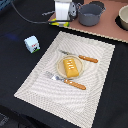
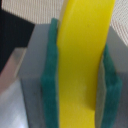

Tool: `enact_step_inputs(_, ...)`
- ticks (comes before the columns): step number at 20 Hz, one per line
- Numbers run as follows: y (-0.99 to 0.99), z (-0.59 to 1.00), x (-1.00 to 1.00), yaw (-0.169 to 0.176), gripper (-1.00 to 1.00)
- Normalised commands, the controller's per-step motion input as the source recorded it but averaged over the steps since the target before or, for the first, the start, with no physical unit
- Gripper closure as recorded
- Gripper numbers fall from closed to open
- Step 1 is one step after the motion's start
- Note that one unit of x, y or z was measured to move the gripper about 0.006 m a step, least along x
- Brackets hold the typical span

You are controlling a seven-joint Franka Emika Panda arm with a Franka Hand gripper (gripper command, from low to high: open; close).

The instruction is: Interact with the objects in diverse but meaningful ways.

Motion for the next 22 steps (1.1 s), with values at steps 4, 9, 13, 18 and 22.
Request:
enact_step_inputs(4, -0.12, -0.3, -0.84, -0.011, 1.0)
enact_step_inputs(9, -0.13, -0.31, -0.67, -0.003, 1.0)
enact_step_inputs(13, -0.11, -0.27, -0.47, 0.0, 1.0)
enact_step_inputs(18, -0.11, -0.21, -0.36, 0.0, 1.0)
enact_step_inputs(22, -0.12, -0.21, -0.33, 0.0, 1.0)
